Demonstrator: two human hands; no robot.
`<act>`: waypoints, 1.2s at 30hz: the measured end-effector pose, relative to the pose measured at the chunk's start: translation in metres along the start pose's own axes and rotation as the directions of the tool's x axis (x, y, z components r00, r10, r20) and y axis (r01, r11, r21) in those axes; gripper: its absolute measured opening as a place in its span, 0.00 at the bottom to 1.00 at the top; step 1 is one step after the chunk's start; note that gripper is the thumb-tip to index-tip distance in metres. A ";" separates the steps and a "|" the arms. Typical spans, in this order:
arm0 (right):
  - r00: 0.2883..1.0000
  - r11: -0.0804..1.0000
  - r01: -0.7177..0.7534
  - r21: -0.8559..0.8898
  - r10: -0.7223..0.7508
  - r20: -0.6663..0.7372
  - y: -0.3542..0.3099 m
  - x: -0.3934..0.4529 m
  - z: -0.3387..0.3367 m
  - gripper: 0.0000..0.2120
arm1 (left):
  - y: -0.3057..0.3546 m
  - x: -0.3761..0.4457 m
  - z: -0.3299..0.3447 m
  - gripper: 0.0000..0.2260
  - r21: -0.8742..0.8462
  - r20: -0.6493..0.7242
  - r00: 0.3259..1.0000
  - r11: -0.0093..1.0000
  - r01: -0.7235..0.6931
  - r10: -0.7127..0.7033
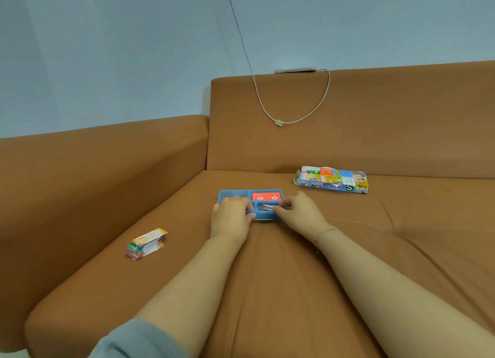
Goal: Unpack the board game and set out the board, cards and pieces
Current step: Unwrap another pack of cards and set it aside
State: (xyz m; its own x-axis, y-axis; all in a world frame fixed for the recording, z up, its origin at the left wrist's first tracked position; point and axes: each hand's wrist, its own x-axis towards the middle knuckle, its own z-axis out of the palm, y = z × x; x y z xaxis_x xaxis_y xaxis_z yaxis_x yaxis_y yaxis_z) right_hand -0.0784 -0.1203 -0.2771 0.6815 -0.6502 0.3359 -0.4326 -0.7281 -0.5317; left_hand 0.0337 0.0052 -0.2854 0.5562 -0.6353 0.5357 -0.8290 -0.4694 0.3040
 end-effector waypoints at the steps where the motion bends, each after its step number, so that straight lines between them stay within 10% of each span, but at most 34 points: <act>1: 1.000 1.000 0.020 -0.020 -0.020 0.019 -0.001 -0.001 0.001 0.14 | 0.000 -0.001 -0.001 0.06 0.002 -0.003 1.000 1.000 -0.002 0.002; 18: 0.952 0.960 0.276 -0.036 -0.279 -0.129 0.004 -0.007 -0.003 0.09 | -0.002 -0.007 -0.008 0.13 -0.271 -0.120 0.993 0.962 -0.008 -0.026; 22: 0.906 0.914 0.379 -0.148 -0.399 -0.142 0.002 -0.015 -0.009 0.09 | -0.001 -0.020 -0.024 0.10 -0.635 -0.059 0.951 0.746 0.200 -0.305; 26: 0.753 0.760 0.581 -0.291 -0.638 -0.162 -0.007 -0.029 -0.014 0.07 | 0.013 -0.038 -0.049 0.17 -0.775 0.504 0.813 0.261 0.575 -0.293; 34: 0.410 0.400 0.757 -0.517 -0.906 -0.102 -0.009 -0.053 -0.017 0.15 | 0.010 -0.066 -0.072 0.09 -0.747 0.659 0.750 0.065 0.661 -0.059; 36: 0.435 0.442 0.746 -0.497 -0.890 -0.139 -0.007 -0.058 -0.018 0.16 | 0.013 -0.069 -0.069 0.05 -0.778 0.614 0.783 0.091 0.621 -0.099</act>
State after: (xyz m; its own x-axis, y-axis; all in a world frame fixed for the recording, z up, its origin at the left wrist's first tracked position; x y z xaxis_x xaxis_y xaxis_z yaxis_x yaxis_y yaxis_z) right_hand -0.1253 -0.0808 -0.2790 0.5995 0.3348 0.7270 0.0236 -0.9153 0.4021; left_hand -0.0195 0.0858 -0.2639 0.5536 -0.8275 -0.0939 0.2247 0.0399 0.9736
